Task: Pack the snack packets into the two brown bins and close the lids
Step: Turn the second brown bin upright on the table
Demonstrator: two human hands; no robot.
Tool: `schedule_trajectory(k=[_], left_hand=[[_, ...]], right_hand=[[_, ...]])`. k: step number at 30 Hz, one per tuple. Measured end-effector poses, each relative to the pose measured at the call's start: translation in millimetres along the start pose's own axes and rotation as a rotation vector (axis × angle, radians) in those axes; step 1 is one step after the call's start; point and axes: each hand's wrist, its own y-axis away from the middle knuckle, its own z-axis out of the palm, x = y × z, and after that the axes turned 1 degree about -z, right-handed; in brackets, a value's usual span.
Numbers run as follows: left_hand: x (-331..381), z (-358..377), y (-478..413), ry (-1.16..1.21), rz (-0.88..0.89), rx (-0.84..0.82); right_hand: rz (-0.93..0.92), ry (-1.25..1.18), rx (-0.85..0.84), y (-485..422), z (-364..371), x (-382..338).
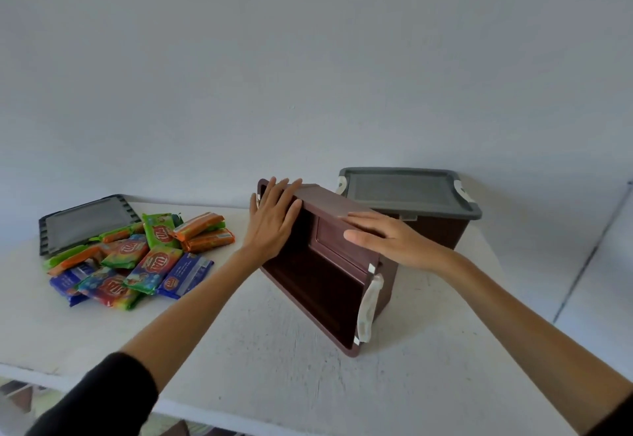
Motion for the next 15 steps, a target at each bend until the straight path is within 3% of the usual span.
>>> schedule_trajectory(k=[7,11,15], left_hand=[[5,14,14,-0.180,0.069,0.177],[11,5,26,-0.257,0.157,0.251],[18,-2,37,-0.273,0.304,0.289]], right_hand=[[0.005,-0.057,-0.162,9,-31,26],[0.040,-0.047,-0.017,18,-50,50],[0.085,-0.118,0.252,20,-45,68]])
